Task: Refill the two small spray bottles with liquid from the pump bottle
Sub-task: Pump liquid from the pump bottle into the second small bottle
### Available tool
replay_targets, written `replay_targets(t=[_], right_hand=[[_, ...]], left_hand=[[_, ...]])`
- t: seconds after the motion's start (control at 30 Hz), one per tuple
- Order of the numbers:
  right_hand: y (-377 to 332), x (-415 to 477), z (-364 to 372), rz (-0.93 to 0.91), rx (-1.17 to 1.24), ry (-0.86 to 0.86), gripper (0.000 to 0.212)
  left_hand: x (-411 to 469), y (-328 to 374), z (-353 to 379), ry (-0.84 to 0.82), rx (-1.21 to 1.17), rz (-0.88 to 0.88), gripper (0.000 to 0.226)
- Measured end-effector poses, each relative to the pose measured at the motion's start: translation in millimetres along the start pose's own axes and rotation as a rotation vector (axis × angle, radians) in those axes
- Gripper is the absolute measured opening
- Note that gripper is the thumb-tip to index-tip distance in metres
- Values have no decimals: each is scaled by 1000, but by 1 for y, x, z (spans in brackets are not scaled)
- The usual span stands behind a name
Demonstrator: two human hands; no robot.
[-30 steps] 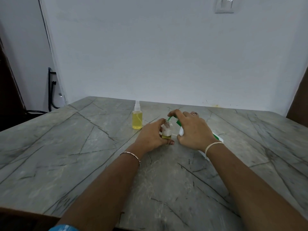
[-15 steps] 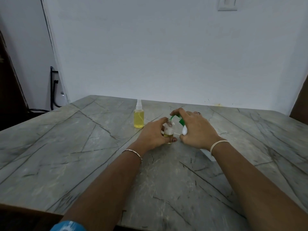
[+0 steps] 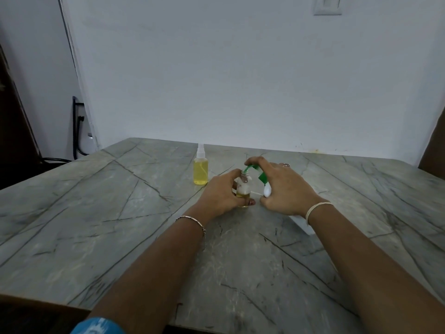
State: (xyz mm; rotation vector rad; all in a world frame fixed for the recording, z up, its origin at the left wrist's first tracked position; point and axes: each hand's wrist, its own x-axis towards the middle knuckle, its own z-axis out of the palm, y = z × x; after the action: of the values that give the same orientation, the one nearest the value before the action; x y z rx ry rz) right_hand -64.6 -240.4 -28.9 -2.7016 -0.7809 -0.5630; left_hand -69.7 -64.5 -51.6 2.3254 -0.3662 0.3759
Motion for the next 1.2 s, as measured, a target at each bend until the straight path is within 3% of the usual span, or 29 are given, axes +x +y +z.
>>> replay_targets(t=[0.13,0.43,0.77,1.03,1.2], right_hand=[[-1,3,1,0,17,26,76],[3,0,4,-15,-16,60,83],[2,6,4,-33,20,63,76],[0,-1,0,-40,-20,51,102],[-1,-2,-2,-35,-8,58,85]], left_hand=[[-1,2,0,-7,20,7,71],[0,0,0,5,-5,14,63],[1,-1,1,4,-17,-8,69],[1,-1,1,8,-38,-5,69],[0,-2,1,12,-54,8,64]])
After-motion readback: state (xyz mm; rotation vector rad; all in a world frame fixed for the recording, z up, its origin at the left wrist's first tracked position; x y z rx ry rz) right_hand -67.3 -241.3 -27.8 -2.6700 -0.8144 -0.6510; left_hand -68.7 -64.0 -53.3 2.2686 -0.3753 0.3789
